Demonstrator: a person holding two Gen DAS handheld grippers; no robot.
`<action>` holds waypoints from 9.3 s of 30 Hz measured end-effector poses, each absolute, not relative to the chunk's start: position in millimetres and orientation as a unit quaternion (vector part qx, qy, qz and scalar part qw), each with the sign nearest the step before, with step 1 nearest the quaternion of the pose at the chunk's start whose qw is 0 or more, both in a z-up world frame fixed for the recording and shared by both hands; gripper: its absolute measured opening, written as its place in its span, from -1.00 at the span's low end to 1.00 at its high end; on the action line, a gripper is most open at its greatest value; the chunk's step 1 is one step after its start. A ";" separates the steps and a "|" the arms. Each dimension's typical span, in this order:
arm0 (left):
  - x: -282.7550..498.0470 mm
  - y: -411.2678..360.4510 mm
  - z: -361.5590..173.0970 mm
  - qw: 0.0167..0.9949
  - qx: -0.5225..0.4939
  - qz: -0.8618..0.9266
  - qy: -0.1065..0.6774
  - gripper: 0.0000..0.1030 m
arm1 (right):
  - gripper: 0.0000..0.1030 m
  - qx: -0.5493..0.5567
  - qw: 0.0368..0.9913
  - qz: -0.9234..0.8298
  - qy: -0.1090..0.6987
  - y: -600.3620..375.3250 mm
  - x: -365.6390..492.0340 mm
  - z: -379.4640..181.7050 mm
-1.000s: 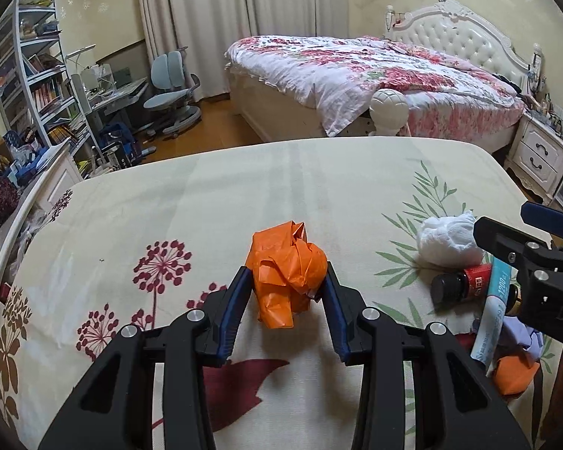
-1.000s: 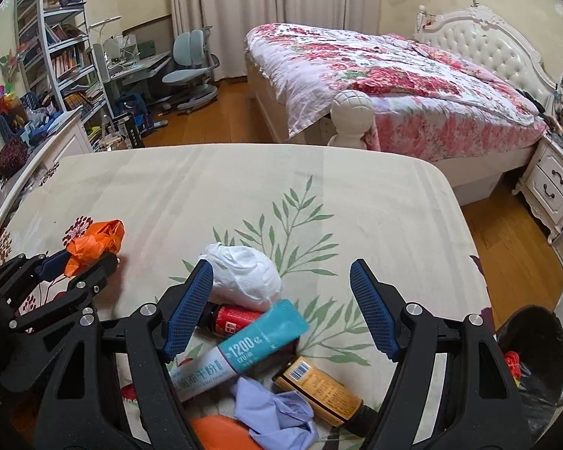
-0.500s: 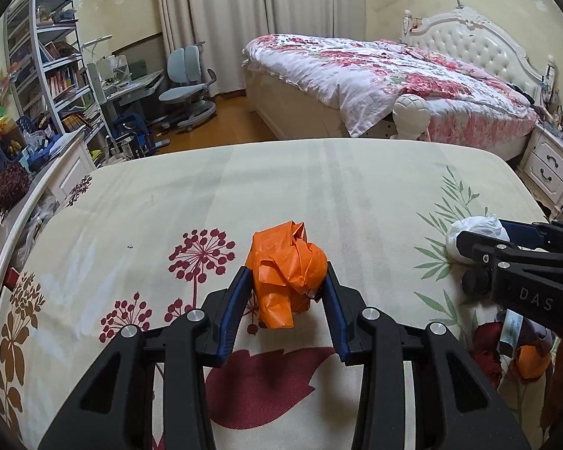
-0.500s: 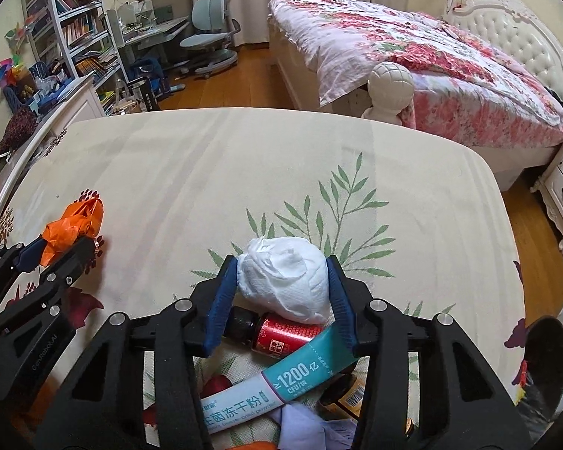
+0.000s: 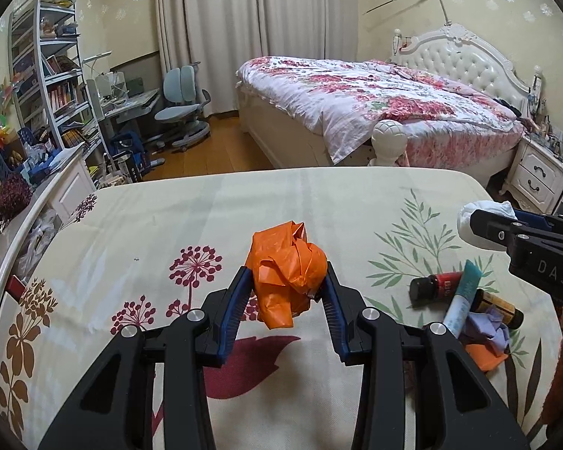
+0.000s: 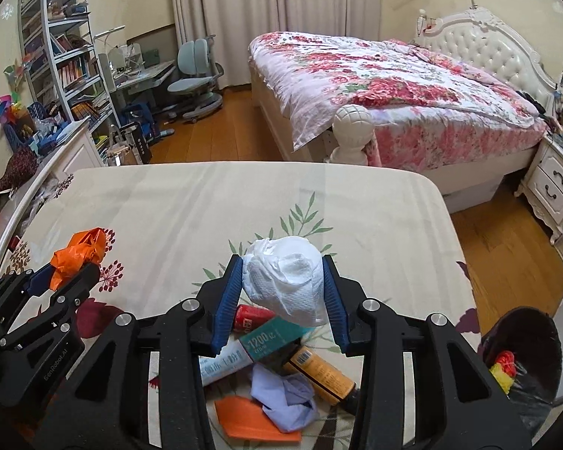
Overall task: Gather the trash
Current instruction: 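Carry the orange paper and white tissue over the wastebasket with both tools, then open both tools to drop the paper and tissue into the wastebasket, then move both open tools back over the bed toward the remaining items, then grasp the dark red ribbon with the left tool while the right grasps the orange sponge, then carry the red ribbon and orange sponge over the wastebasket with both tools, then open both tools to drop the ribbon and sponge into the wastebasket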
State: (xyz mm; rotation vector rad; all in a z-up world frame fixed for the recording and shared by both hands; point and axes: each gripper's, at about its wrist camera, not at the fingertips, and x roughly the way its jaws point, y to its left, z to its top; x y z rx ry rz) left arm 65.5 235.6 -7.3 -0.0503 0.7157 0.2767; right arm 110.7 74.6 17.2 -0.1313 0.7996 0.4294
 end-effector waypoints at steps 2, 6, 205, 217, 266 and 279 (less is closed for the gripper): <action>59.1 227.2 -3.6 0.930 -0.023 0.128 0.344 -0.22 | -0.21 -0.060 0.901 0.200 0.380 63.0 102.9 21.2; 47.6 208.6 0.4 0.934 -0.021 0.112 0.339 -0.22 | -0.21 -0.050 0.908 0.187 0.372 38.2 85.0 24.9; 1.8 199.4 -57.0 0.908 -0.033 0.111 0.403 -0.51 | 0.00 -0.071 0.891 0.152 0.422 9.5 1.7 -54.3; -3.7 186.9 -42.6 0.917 -0.044 0.098 0.385 -0.51 | -0.01 -0.053 0.909 0.127 0.393 -18.1 4.4 -34.8; 102.8 -105.9 -44.7 0.923 0.071 -0.120 0.359 -0.51 | 0.00 0.045 0.923 -0.103 0.368 -258.8 60.5 -44.8; 120.7 -129.3 -55.8 0.920 0.098 -0.119 0.362 -0.32 | 0.13 0.058 0.918 -0.126 0.371 -276.2 65.8 -51.6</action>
